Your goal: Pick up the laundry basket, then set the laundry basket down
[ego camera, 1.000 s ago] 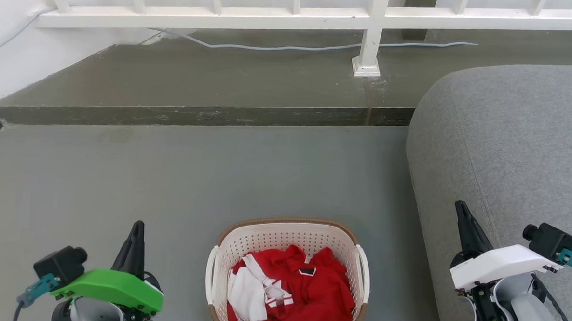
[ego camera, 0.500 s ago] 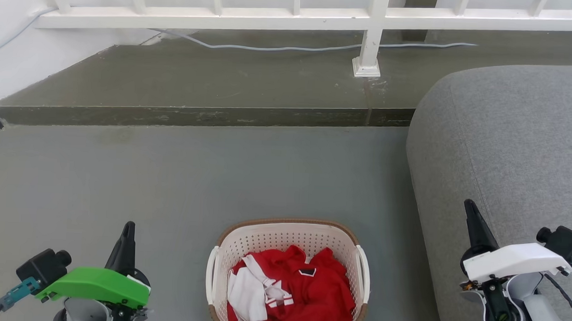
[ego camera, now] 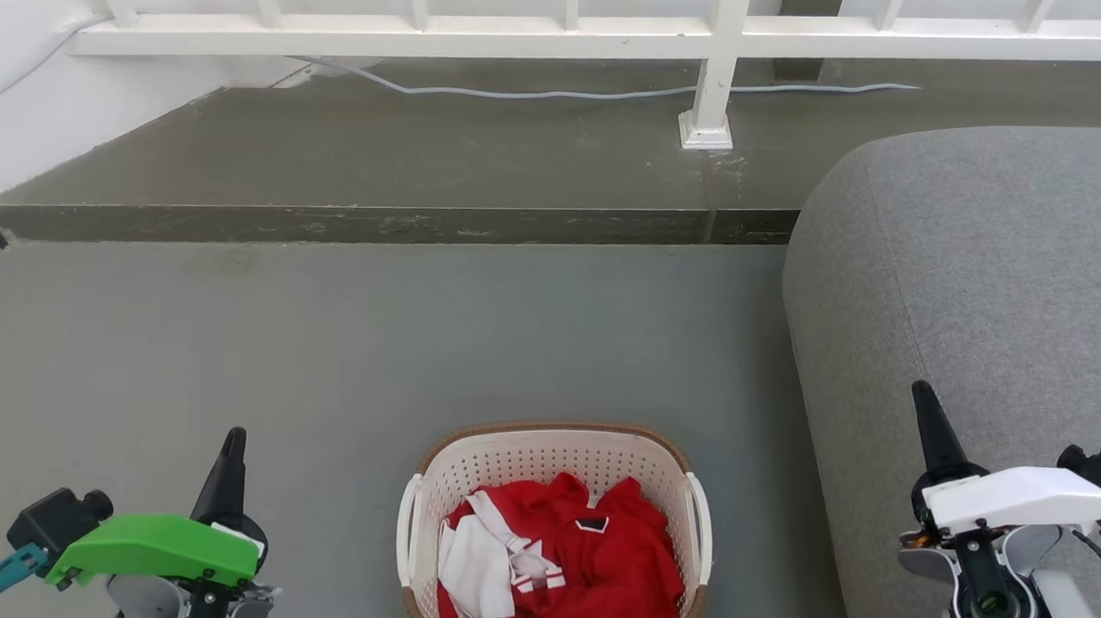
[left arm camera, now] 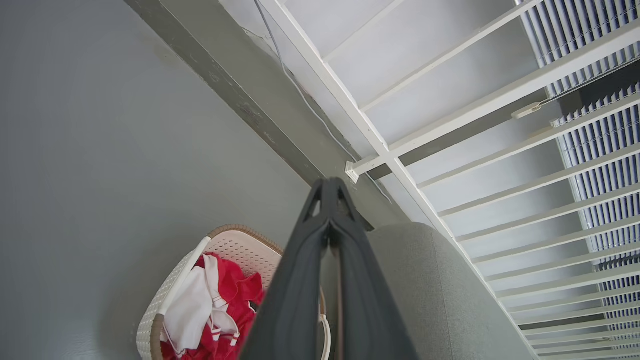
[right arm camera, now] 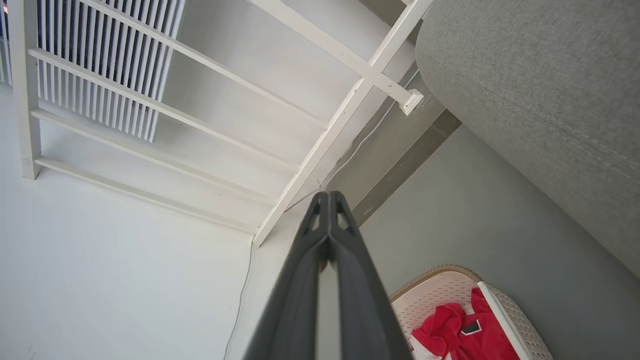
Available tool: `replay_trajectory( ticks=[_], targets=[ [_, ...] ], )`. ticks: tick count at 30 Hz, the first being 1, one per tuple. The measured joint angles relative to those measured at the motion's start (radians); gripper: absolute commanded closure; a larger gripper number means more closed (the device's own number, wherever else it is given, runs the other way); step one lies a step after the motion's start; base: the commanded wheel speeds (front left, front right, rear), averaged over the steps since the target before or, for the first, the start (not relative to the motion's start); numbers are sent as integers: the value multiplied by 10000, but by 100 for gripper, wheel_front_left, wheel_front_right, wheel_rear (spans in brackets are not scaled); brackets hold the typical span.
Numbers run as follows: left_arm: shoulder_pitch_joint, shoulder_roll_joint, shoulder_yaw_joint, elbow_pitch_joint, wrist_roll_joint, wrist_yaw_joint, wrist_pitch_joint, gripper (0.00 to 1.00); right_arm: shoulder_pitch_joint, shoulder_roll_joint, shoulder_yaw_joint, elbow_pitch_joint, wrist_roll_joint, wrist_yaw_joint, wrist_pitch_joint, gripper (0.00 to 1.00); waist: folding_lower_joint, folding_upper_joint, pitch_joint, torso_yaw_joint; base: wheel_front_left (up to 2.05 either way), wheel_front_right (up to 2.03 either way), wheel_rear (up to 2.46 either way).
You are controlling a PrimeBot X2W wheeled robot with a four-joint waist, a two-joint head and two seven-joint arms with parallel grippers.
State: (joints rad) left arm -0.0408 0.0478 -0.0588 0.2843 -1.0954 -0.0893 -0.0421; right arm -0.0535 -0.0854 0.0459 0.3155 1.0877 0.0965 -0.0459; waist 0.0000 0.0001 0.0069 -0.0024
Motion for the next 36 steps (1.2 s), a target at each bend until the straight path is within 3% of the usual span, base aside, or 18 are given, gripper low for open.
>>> replay_trajectory(
  ticks=[36],
  targets=[
    [-141, -65, 1057, -23, -3824, -255, 1133, 100, -22, 328, -1358, -207, 3891, 174, 1145, 100, 0, 0, -33, 18, 0, 0, 0]
  ],
)
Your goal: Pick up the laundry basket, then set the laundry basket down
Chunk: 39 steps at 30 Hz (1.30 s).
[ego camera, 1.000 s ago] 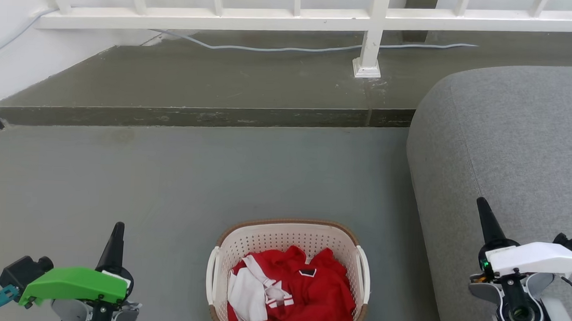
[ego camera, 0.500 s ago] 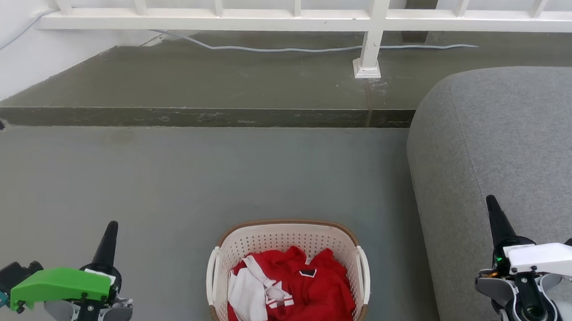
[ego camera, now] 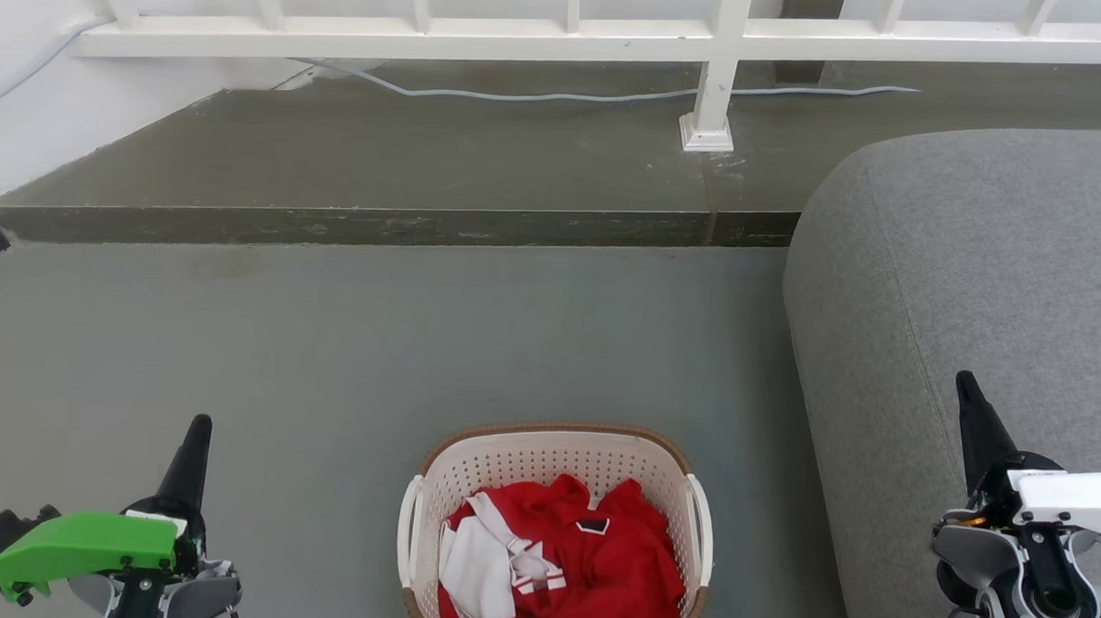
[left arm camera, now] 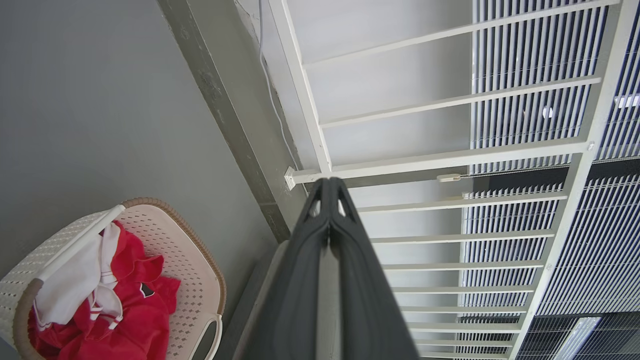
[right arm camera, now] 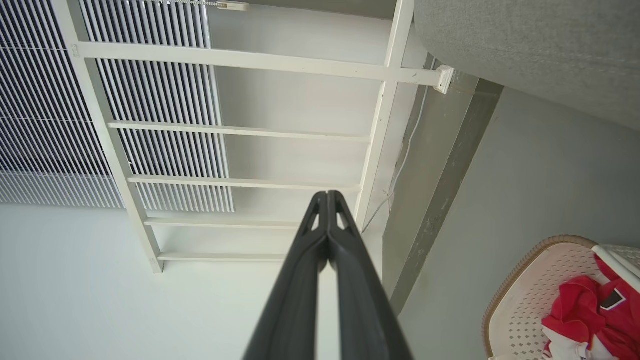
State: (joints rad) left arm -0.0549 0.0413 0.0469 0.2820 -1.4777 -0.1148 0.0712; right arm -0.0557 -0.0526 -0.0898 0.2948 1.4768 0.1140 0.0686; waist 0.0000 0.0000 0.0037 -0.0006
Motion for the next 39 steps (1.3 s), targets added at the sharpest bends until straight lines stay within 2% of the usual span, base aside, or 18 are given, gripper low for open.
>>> replay_trajectory(
  ticks=[12, 39],
  targets=[
    [-21, -35, 337, -6, -1218, -86, 397, 100, -26, 125, -420, -84, 1239, 6, 382, 100, 0, 0, -10, 6, 0, 0, 0],
    [-26, -40, 357, -27, -1218, -88, 397, 100, -27, 130, -435, -94, 1248, 19, 382, 100, 0, 0, -9, 6, 0, 0, 0]
  ],
)
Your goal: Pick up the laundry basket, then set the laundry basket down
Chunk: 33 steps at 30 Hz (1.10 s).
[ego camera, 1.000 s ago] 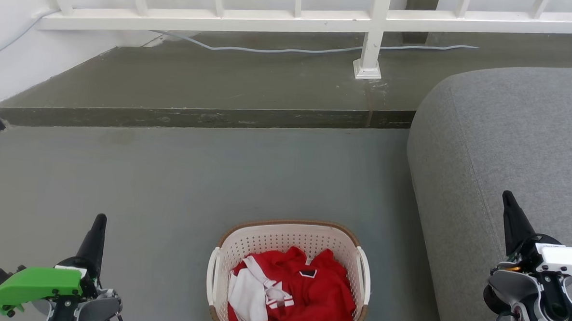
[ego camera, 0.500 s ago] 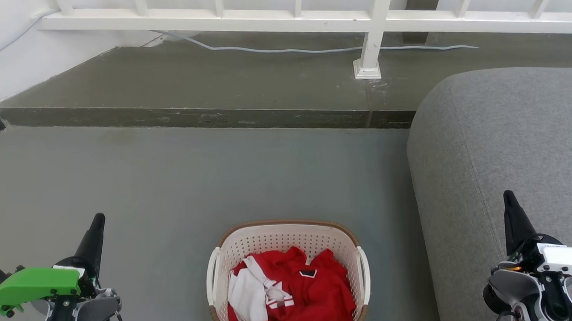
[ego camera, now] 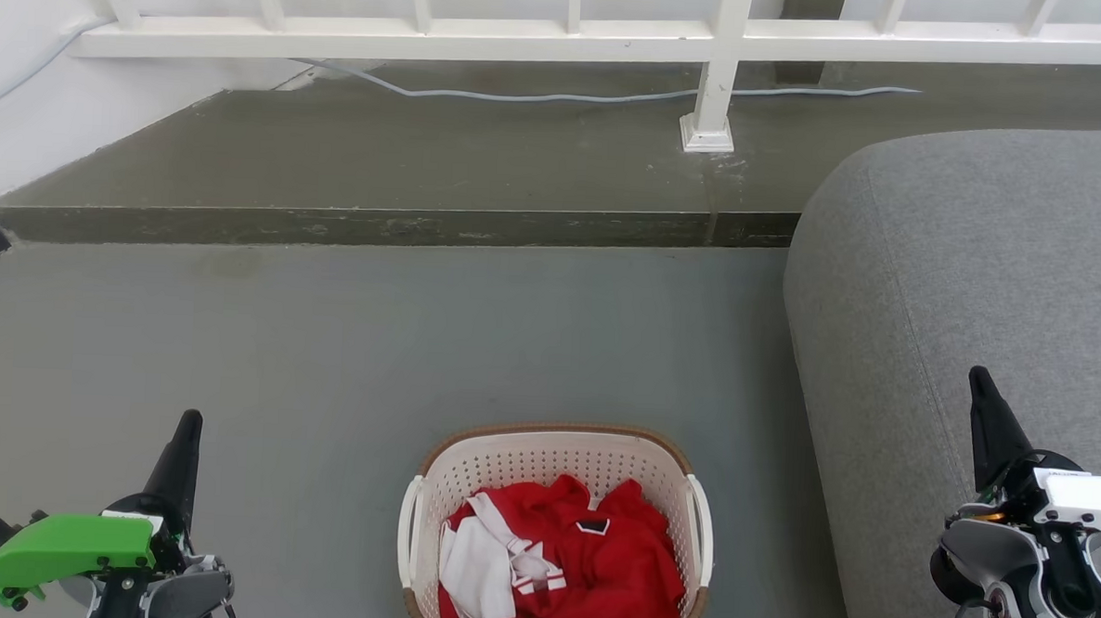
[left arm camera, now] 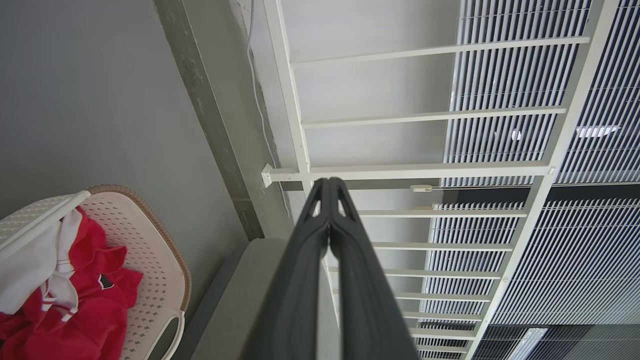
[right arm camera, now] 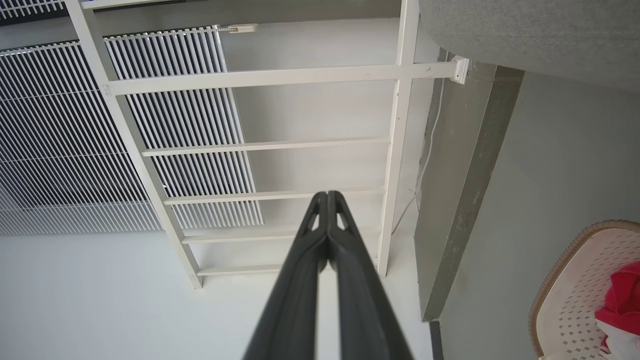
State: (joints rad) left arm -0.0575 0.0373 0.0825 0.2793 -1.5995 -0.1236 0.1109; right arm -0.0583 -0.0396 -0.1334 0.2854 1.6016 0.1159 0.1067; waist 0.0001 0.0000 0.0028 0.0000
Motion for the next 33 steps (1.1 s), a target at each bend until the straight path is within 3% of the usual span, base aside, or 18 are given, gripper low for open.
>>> replay_trajectory(
  ticks=[33],
  targets=[
    [0, -2, 2, -15, 0, -2, 0, 100, -1, 0, 0, -23, 0, 0, 0, 100, 0, 0, 1, 0, 0, 0, 0]
  ],
)
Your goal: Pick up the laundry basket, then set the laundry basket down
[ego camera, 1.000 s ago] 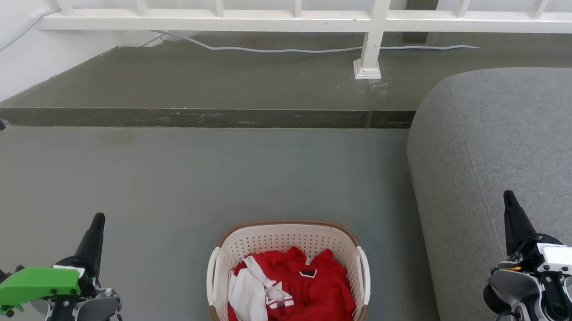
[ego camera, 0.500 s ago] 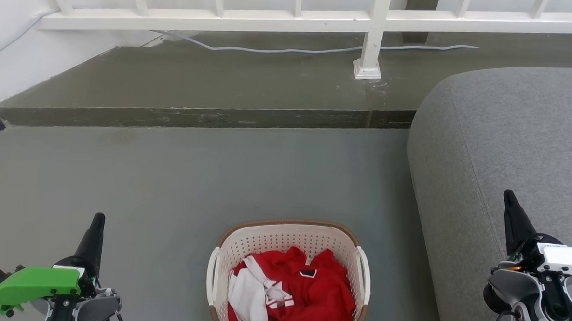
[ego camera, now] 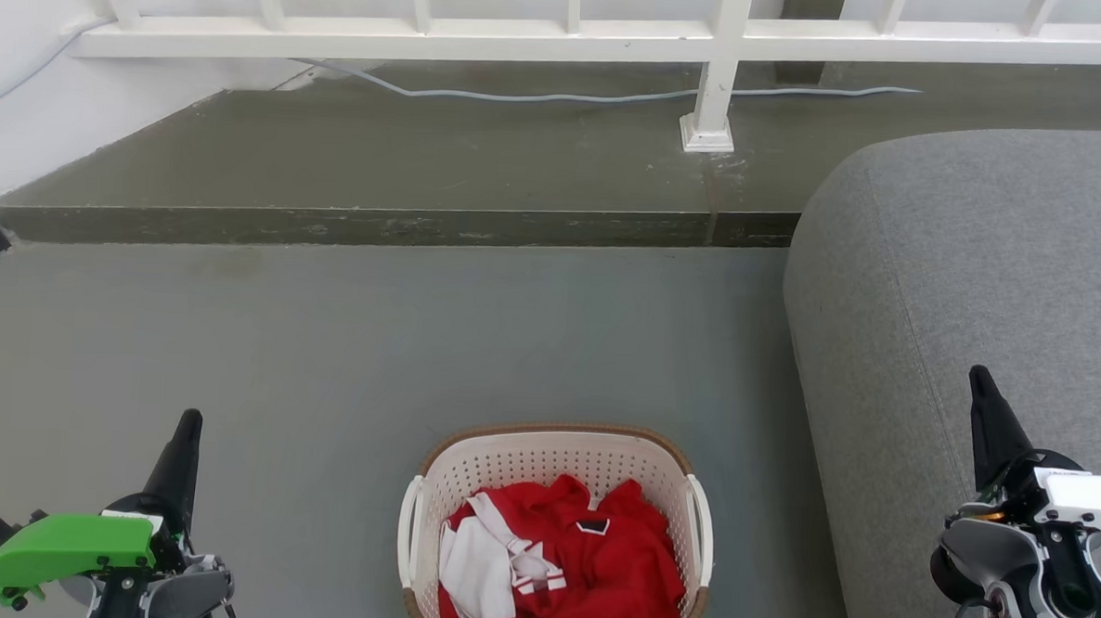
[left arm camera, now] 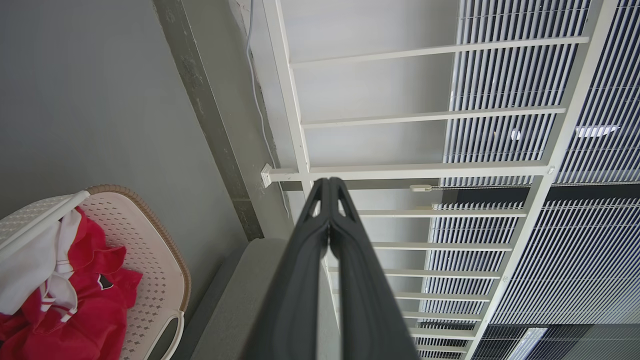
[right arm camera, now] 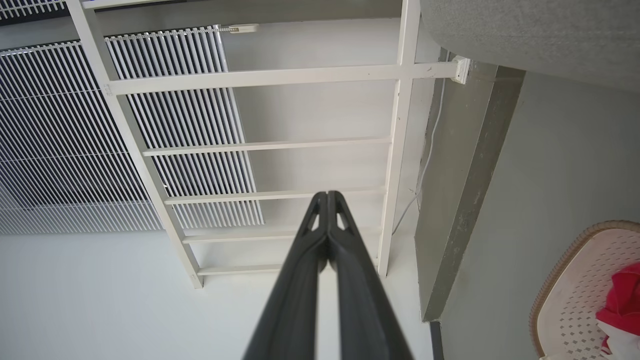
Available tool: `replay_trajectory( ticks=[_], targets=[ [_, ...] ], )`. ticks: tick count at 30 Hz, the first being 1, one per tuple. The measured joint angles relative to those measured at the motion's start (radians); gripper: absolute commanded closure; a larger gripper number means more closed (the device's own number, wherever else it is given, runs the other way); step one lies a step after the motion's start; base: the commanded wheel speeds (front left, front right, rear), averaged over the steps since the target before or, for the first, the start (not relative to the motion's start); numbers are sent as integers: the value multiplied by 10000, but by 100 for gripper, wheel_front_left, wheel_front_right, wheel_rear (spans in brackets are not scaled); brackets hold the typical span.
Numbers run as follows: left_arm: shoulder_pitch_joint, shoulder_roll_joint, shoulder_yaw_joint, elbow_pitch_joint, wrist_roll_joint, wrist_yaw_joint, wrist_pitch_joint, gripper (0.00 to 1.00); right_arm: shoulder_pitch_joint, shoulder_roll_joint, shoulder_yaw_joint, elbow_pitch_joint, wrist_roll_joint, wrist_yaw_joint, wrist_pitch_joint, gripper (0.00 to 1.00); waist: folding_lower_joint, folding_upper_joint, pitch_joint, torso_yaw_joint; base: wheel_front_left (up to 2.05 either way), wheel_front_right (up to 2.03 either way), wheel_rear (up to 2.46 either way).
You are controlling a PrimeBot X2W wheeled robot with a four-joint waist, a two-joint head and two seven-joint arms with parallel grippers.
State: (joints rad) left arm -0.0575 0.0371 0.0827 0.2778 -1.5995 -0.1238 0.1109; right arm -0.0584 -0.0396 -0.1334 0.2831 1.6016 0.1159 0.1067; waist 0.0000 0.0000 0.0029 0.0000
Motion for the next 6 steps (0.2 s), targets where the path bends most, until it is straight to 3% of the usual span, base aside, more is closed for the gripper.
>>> replay_trajectory(
  ticks=[6],
  targets=[
    [0, 0, 0, -2, 0, 0, 0, 100, 0, 0, 0, -4, 0, 0, 0, 100, 0, 0, 0, 0, 0, 0, 0]
  ],
)
